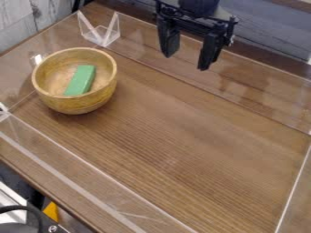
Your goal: Remove the green block from inside the brown bowl and put it on the table
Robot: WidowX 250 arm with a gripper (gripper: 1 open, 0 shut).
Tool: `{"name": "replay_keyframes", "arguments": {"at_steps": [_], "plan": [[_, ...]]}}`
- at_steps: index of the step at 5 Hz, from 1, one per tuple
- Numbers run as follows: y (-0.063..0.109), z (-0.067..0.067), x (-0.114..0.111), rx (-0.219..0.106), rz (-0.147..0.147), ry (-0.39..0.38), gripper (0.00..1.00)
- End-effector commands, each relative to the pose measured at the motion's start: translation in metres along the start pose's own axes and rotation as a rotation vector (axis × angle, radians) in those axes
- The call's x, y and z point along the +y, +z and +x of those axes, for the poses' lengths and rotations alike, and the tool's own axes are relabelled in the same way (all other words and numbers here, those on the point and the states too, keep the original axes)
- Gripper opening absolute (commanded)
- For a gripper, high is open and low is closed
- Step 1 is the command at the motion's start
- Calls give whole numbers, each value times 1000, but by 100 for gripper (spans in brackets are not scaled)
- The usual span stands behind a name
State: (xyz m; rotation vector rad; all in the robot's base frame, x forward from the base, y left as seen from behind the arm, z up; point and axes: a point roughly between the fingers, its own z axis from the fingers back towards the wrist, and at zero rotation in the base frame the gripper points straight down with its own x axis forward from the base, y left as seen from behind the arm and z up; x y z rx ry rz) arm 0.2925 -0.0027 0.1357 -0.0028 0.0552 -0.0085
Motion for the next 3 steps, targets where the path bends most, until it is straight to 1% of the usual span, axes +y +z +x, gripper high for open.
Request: {"name": "replay_keyframes", "arguments": {"at_steps": [1, 2, 3], "plan": [[-5, 4, -4, 16, -3, 5, 100], [-4, 4, 15, 20, -4, 54, 100], [-9, -11, 32, 31, -7, 94, 0]]}}
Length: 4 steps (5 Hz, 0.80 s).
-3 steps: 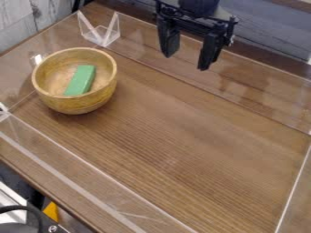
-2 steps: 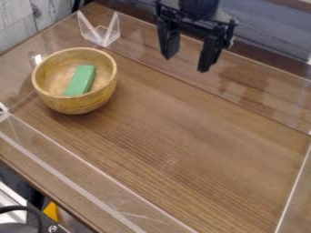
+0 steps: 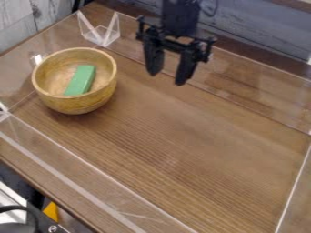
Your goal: Remove the green block from inside the brown bowl and put it on the table
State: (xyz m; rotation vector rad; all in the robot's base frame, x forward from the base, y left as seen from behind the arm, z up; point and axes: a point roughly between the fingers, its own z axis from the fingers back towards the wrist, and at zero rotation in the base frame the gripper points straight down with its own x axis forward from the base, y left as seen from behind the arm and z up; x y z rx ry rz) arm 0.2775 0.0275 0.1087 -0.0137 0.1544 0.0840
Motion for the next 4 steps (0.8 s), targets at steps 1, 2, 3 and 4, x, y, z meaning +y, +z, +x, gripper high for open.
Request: {"name": "replay_keyframes", "arguments": {"at_steps": [1, 2, 3, 4], "plan": [[25, -17, 39, -86, 4, 85, 100], [32, -18, 80, -105, 6, 78, 100], [30, -13, 119, -117, 11, 70, 100], [27, -7, 138, -136, 8, 121, 100]]}}
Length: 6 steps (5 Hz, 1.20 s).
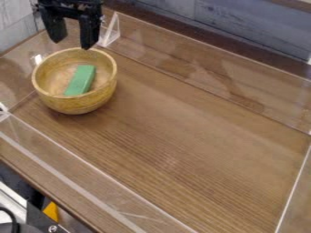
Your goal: Remove the green block from inside the brown bowl and put it on the table
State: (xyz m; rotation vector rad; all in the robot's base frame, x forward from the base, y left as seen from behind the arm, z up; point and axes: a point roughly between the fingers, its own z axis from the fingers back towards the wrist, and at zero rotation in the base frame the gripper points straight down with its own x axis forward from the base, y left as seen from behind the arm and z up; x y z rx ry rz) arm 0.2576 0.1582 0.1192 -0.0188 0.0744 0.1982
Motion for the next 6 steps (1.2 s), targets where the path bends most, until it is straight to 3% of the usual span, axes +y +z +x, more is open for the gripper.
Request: {"name": "replay_keyframes", "arguments": {"at_steps": [1, 3, 5, 6], "plan": [[10, 11, 1, -54, 18, 33, 100], [-11, 6, 9, -54, 11, 86, 100], [-22, 24, 20, -89, 0, 138, 100], [-17, 35, 26, -98, -4, 137, 100]]}}
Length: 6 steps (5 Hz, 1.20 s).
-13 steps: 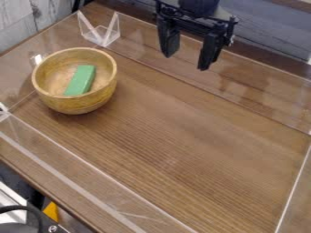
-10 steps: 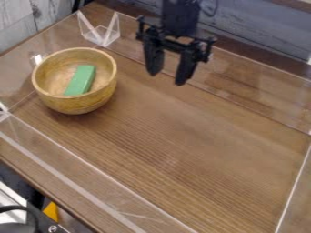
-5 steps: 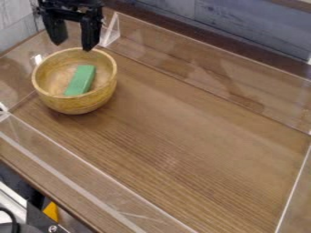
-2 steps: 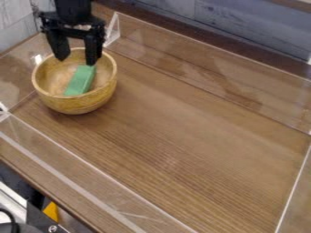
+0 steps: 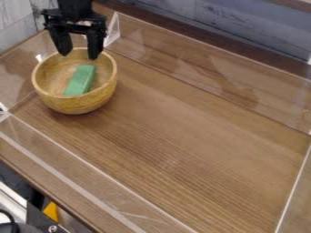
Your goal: Remove the green block from inside the brown bowl and put it on the table
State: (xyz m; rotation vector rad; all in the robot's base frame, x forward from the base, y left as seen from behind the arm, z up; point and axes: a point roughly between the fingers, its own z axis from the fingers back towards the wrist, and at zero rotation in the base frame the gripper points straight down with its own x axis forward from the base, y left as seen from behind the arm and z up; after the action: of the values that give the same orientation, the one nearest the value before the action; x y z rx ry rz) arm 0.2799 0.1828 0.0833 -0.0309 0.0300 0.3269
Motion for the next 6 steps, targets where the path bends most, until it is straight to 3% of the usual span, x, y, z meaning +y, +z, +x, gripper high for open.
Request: {"name": "replay_keyframes", "arguments": {"at_steps": [1, 2, 4, 6], "plan": [[22, 15, 9, -61, 12, 3, 100], [25, 22, 13, -64, 10, -1, 100], [24, 24, 3, -55, 12, -97, 100], [12, 38, 3, -53, 6, -46, 100]]}}
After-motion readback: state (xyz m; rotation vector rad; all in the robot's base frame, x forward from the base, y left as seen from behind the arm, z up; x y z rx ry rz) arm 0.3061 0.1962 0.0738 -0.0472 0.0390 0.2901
